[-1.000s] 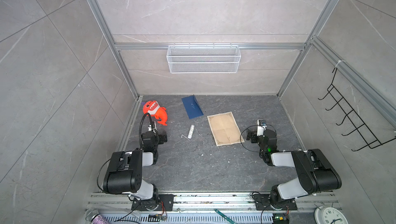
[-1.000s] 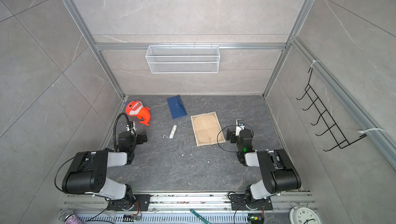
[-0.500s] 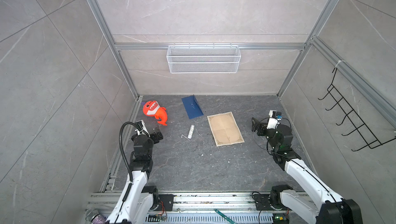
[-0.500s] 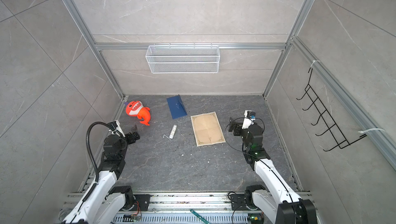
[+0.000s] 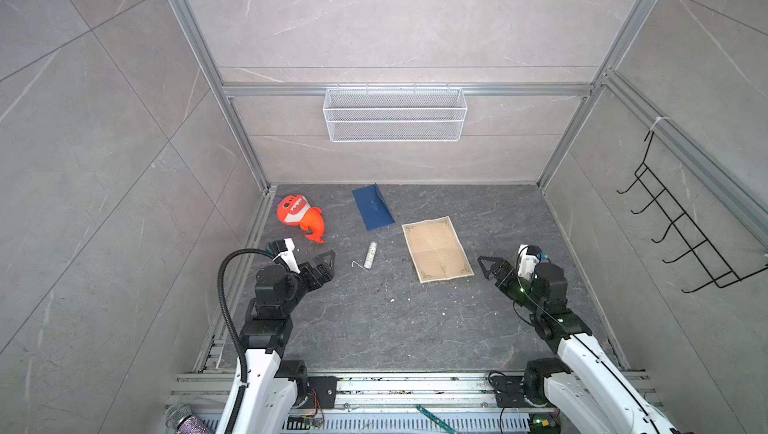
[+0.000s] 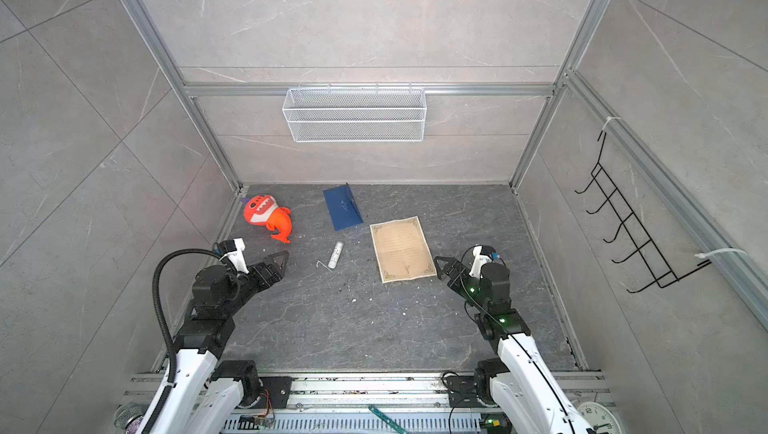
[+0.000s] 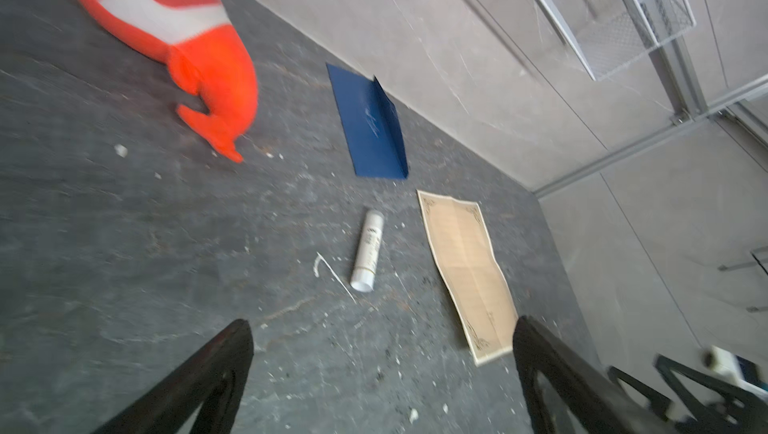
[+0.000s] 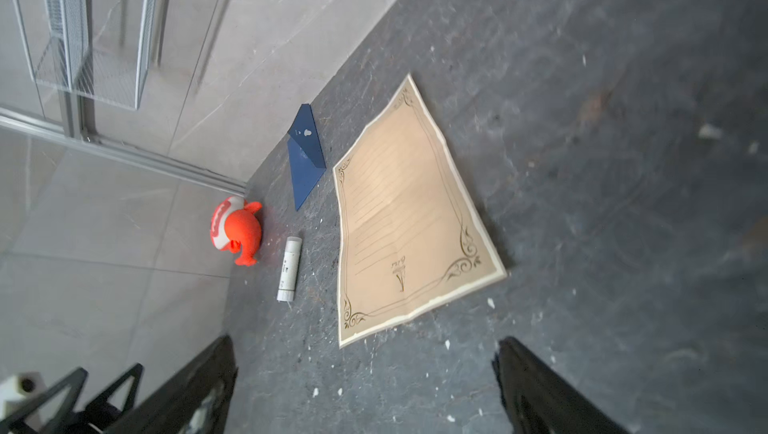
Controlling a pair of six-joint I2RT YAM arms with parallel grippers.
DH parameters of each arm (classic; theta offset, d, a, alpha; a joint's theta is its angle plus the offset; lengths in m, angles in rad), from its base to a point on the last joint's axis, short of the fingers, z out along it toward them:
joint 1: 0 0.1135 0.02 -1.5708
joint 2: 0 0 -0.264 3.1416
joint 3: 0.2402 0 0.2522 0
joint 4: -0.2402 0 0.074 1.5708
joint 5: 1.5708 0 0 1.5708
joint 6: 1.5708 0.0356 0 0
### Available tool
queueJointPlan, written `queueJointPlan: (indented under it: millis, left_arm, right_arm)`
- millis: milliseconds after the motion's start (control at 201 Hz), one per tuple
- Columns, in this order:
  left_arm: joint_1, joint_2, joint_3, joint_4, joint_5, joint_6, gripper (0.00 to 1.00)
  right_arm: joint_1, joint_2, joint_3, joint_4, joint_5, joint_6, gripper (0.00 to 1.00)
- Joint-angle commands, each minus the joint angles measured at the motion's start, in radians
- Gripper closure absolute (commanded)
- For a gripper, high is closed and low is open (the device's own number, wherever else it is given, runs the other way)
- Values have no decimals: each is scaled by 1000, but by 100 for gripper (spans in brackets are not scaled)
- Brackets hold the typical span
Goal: Place the letter into the envelope and seal it
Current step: 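Move the right gripper to the cream letter while the left gripper advances, then grasp the letter's near edge with the right gripper and lift it upright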
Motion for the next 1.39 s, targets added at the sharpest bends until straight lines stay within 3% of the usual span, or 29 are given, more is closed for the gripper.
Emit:
queueJointPlan:
  millis: [0, 279, 398, 707, 1389]
  left_arm:
    - [-89, 29, 54, -15, 93, -36, 0]
    - [-402, 157, 78, 48, 15, -46, 0]
    - [-474, 223, 111, 49, 4, -27, 0]
    - [-485, 233, 92, 97, -29, -40, 0]
    - [-485, 224, 40, 169, -33, -79, 0]
  right_arm:
    - [6, -3, -85, 114, -26, 240, 3]
    - [134, 167, -123, 293, 72, 362, 5]
    - [227, 273, -107, 374, 153, 397, 5]
    - [355, 540, -91, 625, 276, 467, 7]
    - [363, 898, -32, 930, 388, 549, 15]
